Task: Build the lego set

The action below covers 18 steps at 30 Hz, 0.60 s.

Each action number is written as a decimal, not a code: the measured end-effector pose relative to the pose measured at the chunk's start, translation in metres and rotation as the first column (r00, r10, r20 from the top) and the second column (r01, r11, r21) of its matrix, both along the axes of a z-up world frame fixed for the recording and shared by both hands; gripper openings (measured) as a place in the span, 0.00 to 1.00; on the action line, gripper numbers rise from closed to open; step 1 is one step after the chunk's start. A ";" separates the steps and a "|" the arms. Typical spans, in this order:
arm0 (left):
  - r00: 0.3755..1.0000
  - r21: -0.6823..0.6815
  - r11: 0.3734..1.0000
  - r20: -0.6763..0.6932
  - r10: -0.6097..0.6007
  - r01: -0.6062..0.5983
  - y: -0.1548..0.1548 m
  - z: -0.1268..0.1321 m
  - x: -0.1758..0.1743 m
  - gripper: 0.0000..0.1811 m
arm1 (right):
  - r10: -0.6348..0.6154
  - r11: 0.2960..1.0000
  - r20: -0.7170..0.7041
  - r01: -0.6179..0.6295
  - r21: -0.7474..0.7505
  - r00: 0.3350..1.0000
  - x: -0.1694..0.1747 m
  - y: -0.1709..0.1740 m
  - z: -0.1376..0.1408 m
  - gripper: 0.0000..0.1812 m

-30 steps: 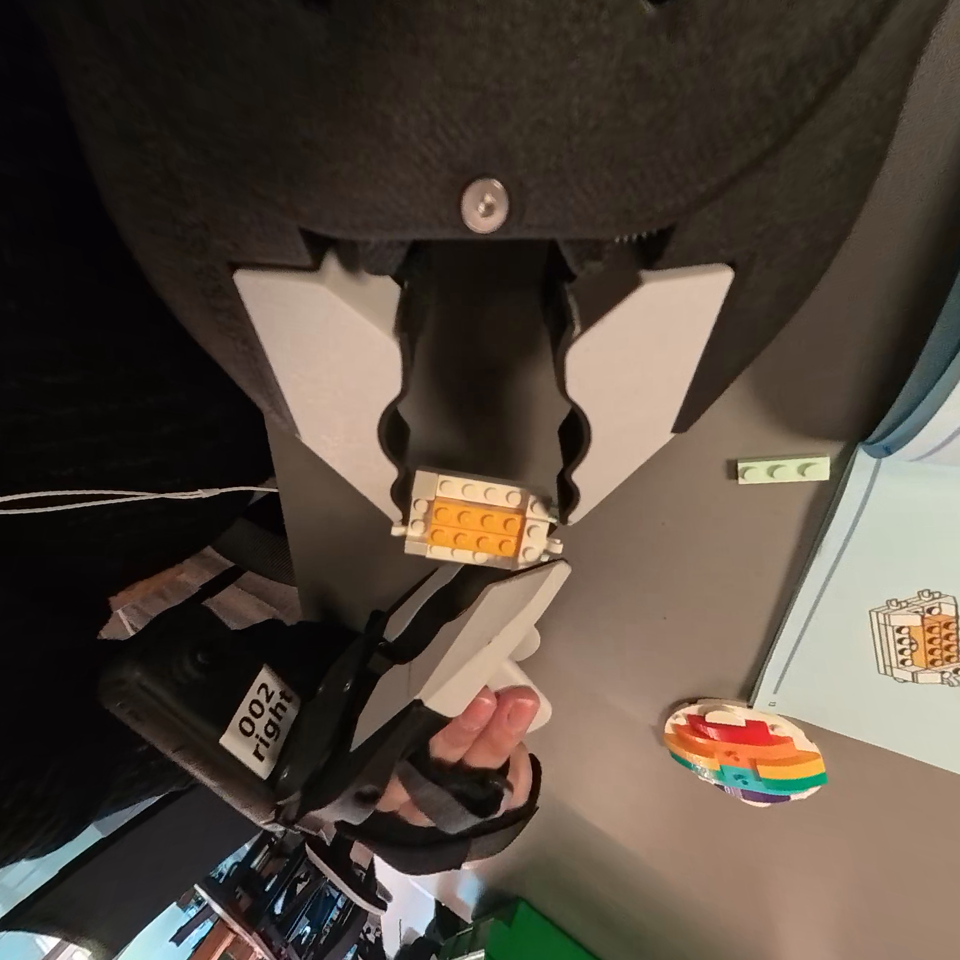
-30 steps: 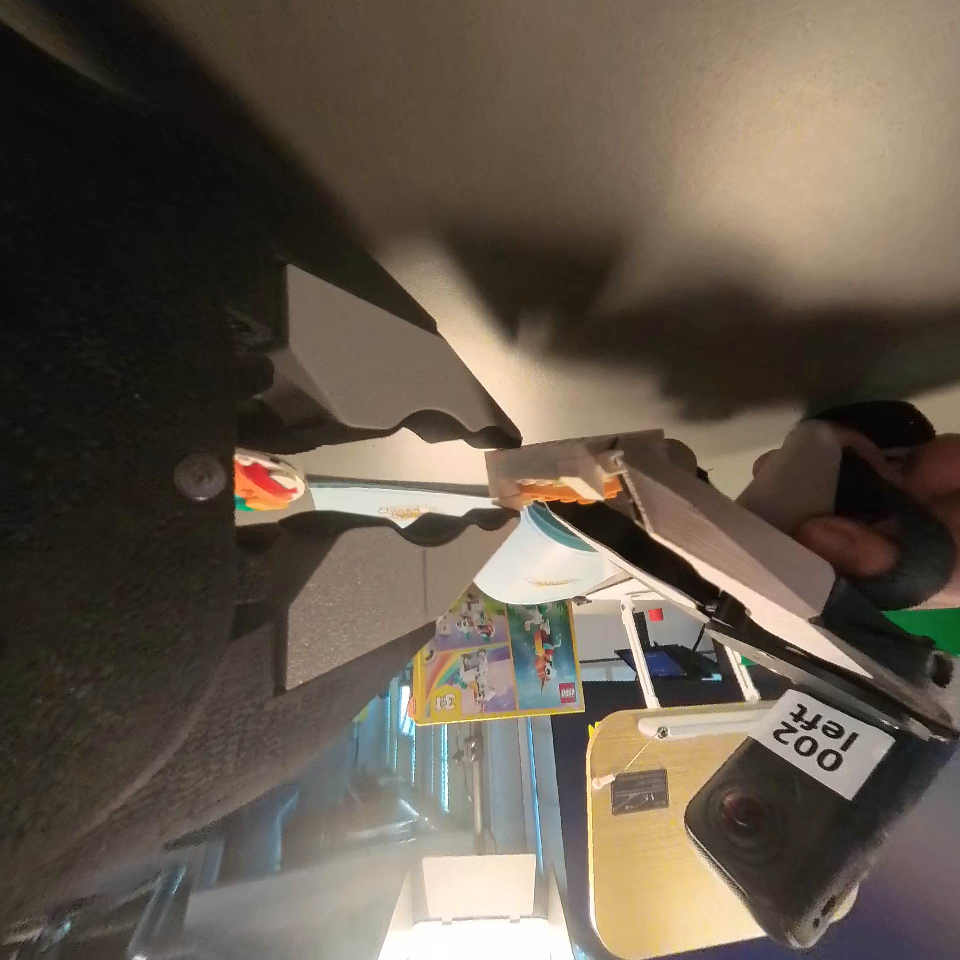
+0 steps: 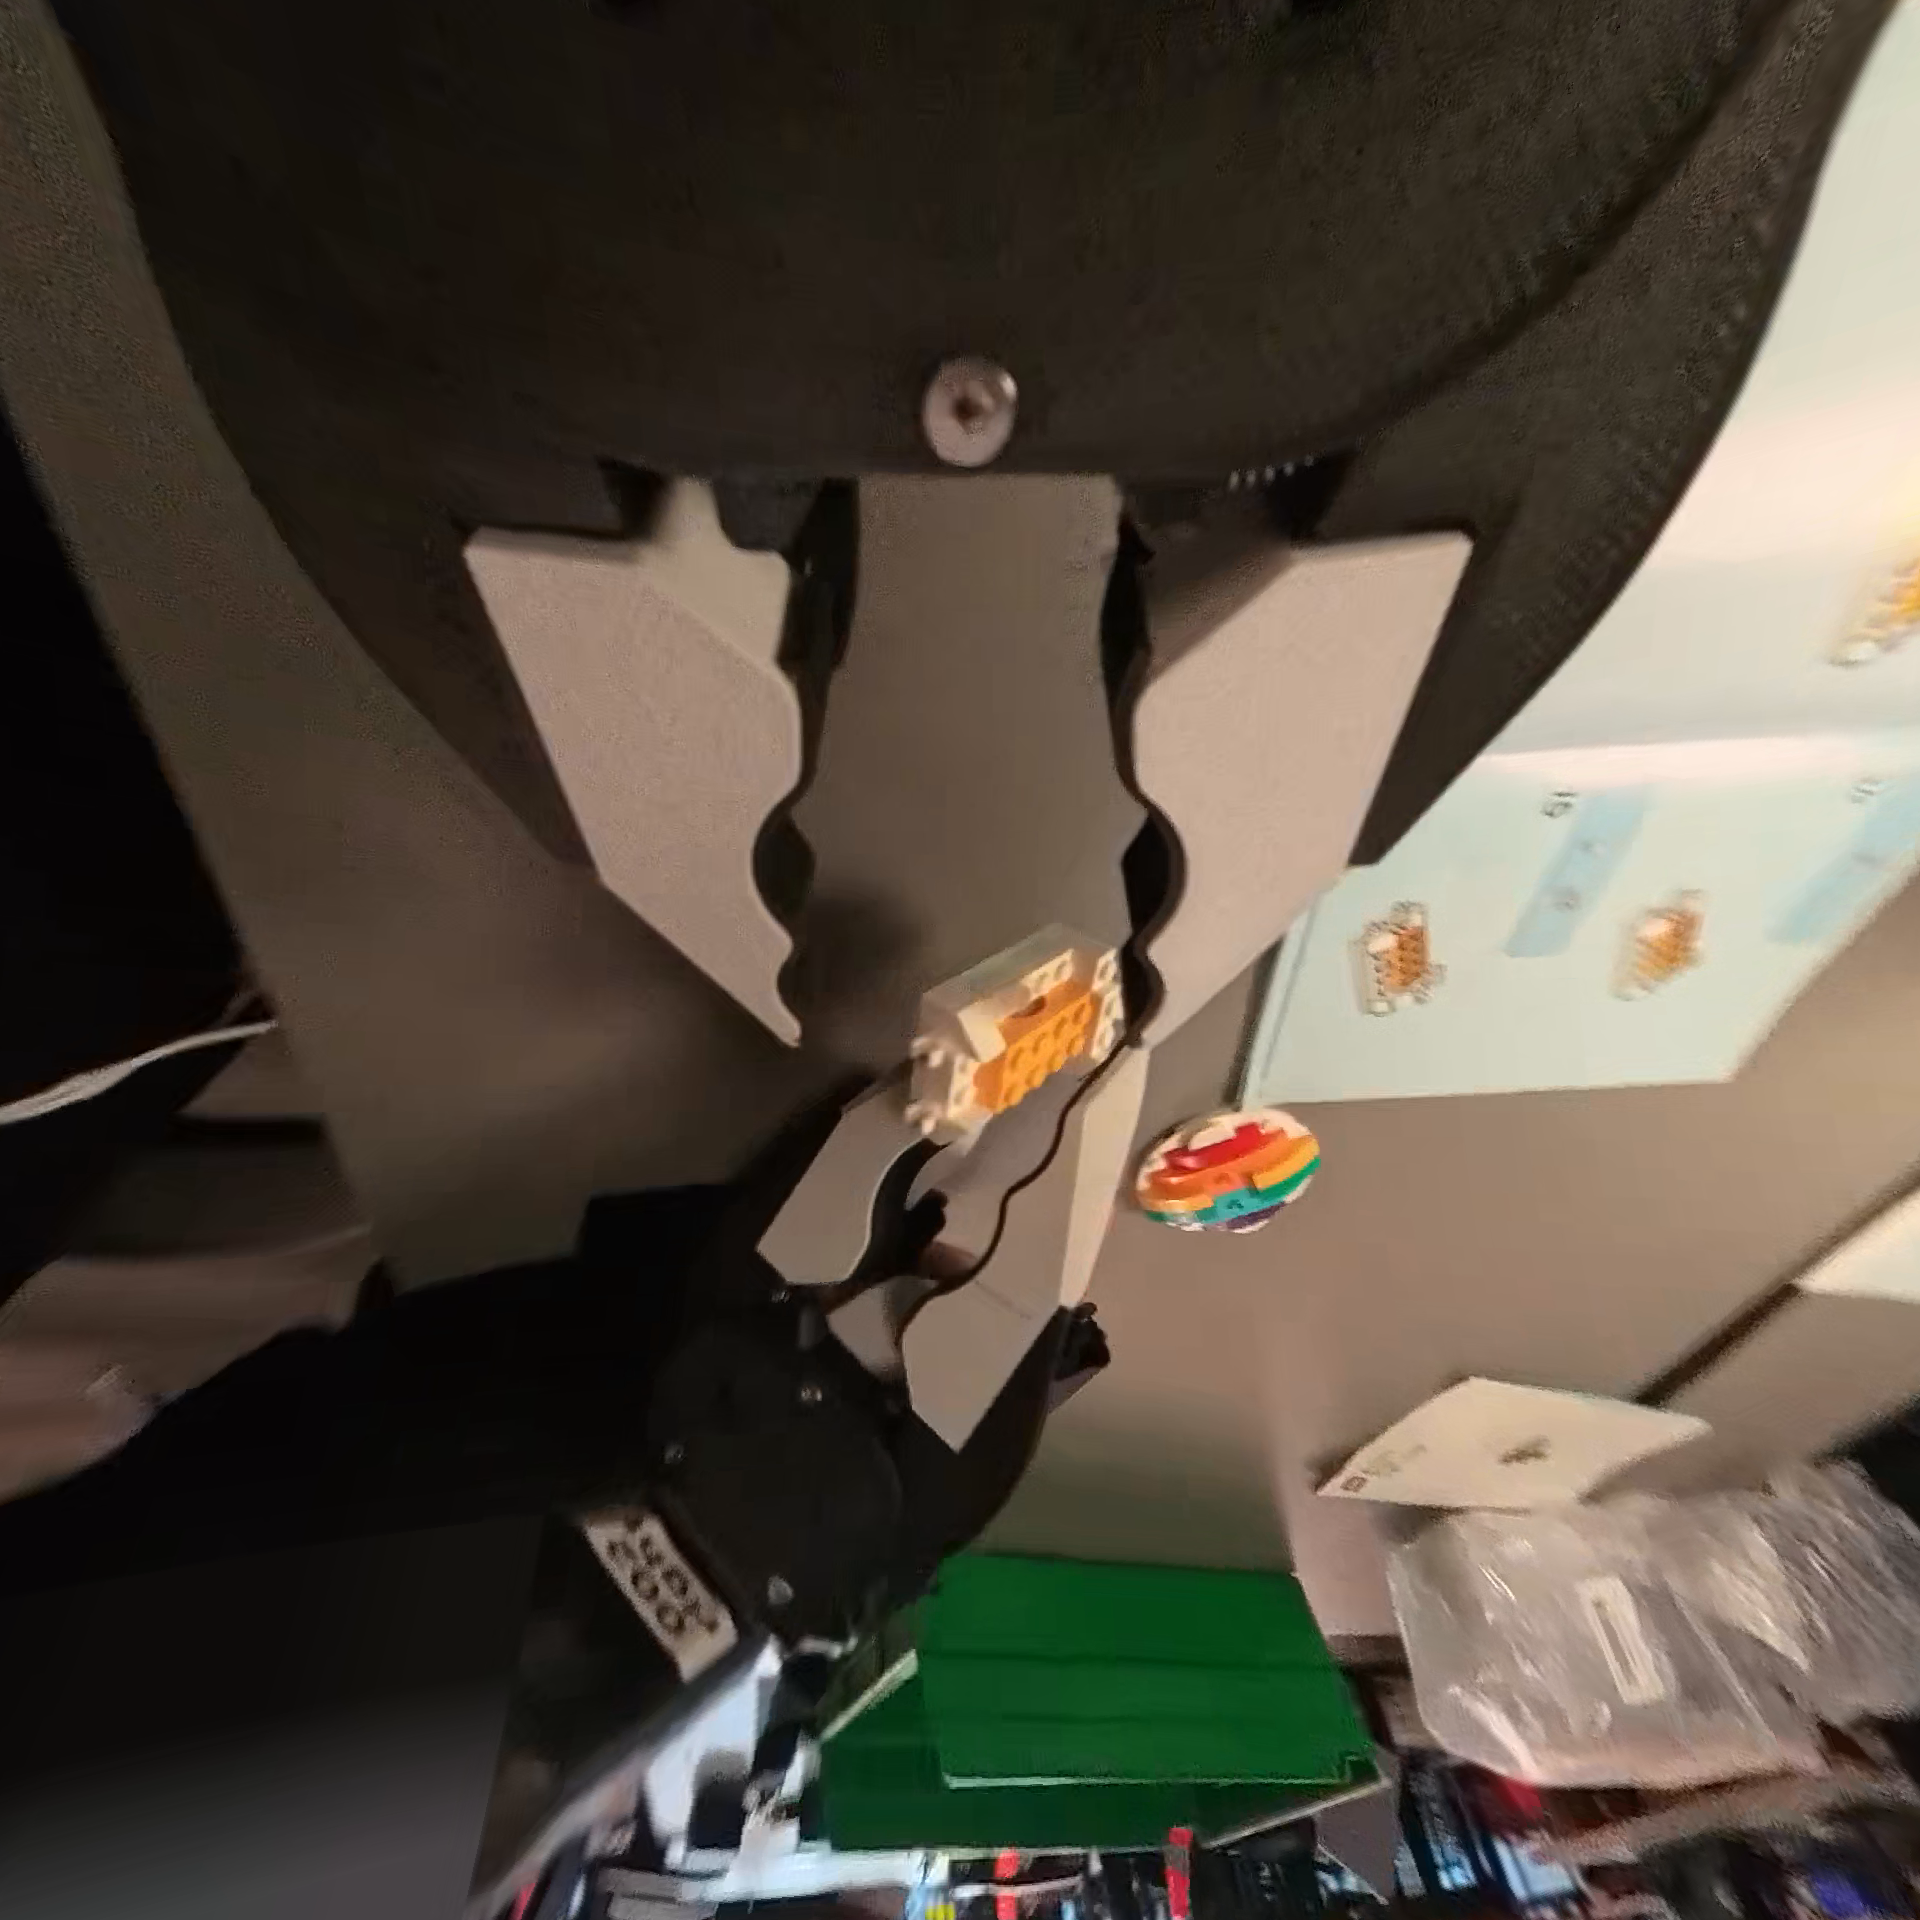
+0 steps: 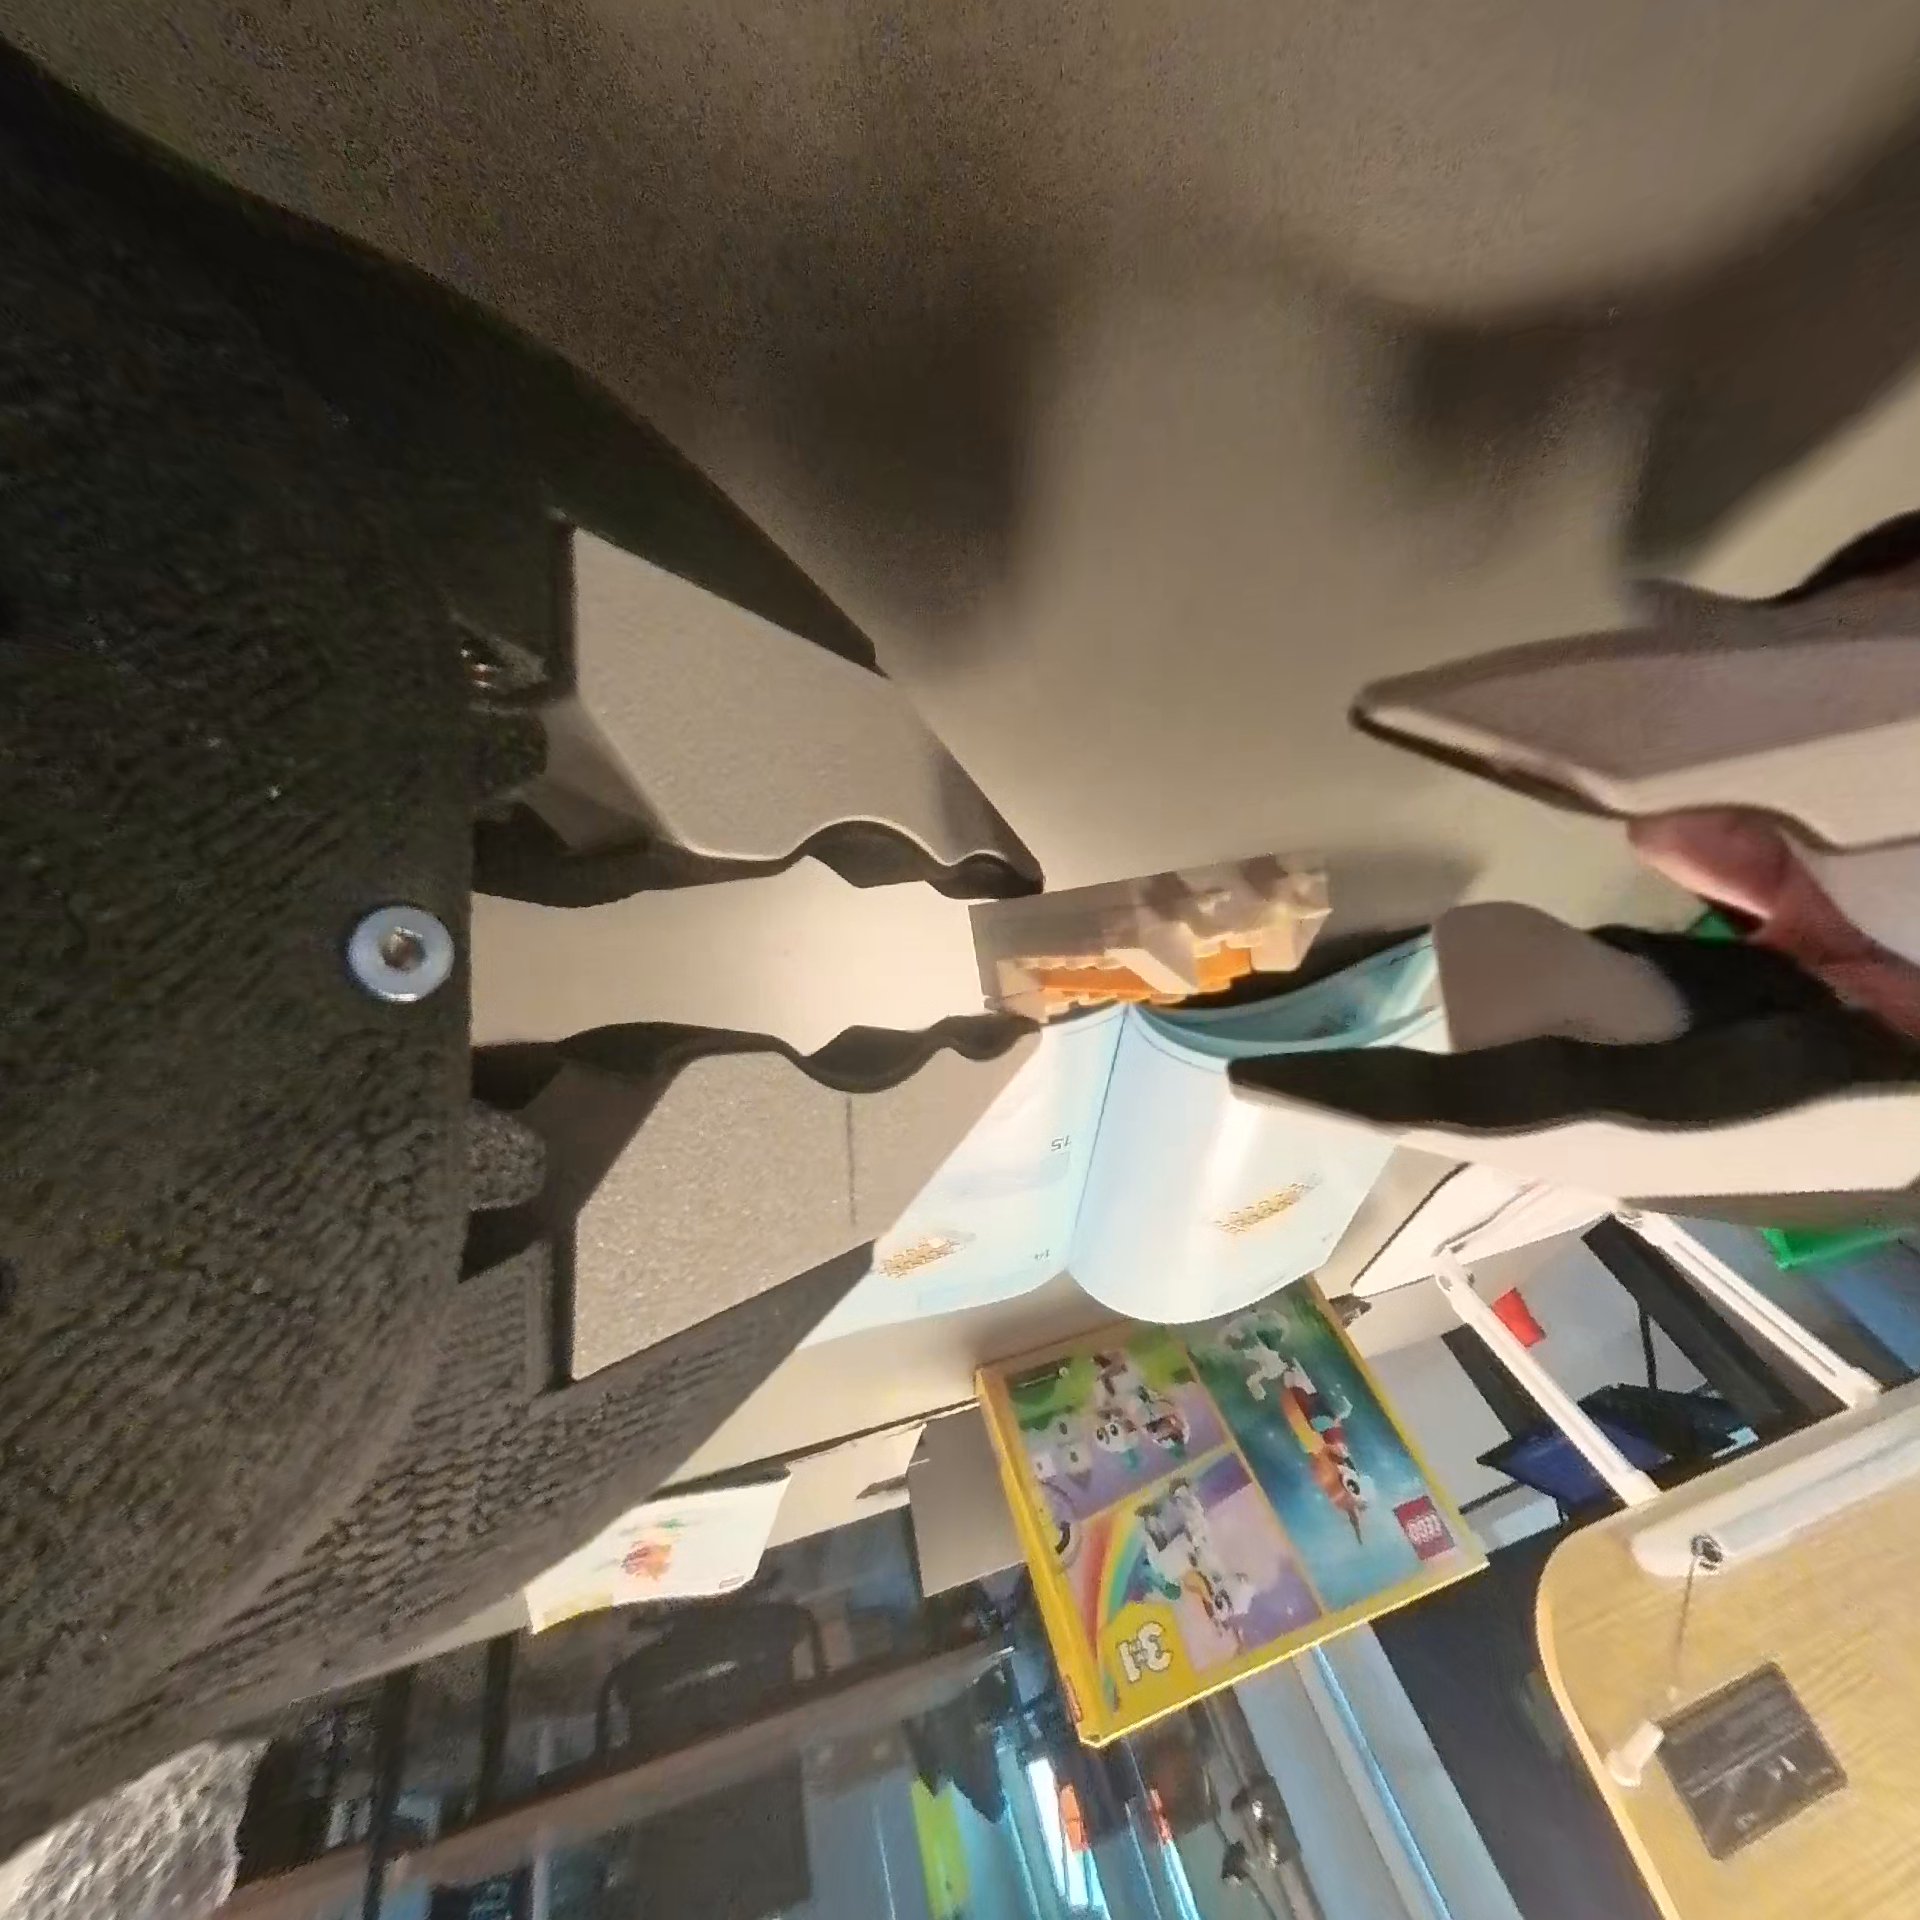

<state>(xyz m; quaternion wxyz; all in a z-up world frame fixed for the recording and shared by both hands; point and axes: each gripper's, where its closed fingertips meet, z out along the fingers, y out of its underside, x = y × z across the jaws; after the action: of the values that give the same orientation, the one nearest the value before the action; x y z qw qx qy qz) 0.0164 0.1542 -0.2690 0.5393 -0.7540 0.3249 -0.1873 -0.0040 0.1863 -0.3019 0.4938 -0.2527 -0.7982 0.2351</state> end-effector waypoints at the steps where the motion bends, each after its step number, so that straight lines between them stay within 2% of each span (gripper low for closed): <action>1: 0.998 0.035 0.999 -0.061 0.006 -0.004 0.000 -0.002 0.002 0.30 | 0.003 1.000 -0.004 -0.003 0.000 1.000 0.000 -0.001 0.000 0.12; 5: 0.970 0.134 0.991 -0.242 0.023 0.010 0.001 -0.011 0.006 0.20 | 0.009 1.000 -0.010 -0.008 0.019 1.000 -0.001 -0.004 0.000 0.11; 6: 0.962 0.143 0.990 -0.270 0.034 0.005 0.002 -0.013 0.006 0.20 | 0.006 1.000 -0.013 -0.006 0.020 1.000 -0.001 -0.004 0.001 0.11; 9: 0.941 0.171 0.985 -0.332 0.070 -0.013 0.005 -0.016 0.001 0.13 | 0.003 0.999 -0.010 -0.003 0.039 1.000 -0.001 -0.004 0.000 0.11; 14: 0.906 0.181 0.983 -0.416 0.081 -0.004 0.006 -0.025 -0.004 0.11 | 0.023 0.998 0.042 -0.025 0.051 0.999 0.000 -0.006 -0.011 0.12; 16: 0.878 0.161 0.987 -0.472 0.080 -0.004 0.007 -0.036 -0.007 0.09 | 0.068 0.996 0.070 -0.072 0.055 0.995 0.005 -0.007 -0.017 0.24; 18: 0.863 0.167 0.986 -0.500 0.077 0.009 0.007 -0.039 -0.008 0.09 | 0.117 0.992 0.068 -0.120 0.045 0.991 0.014 -0.005 -0.014 0.30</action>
<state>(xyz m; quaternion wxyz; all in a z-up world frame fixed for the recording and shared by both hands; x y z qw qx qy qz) 0.0088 0.1608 -0.3080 0.4988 -0.7355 0.4554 0.0533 0.0102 0.1816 -0.3155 0.4589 -0.2002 -0.8329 0.2360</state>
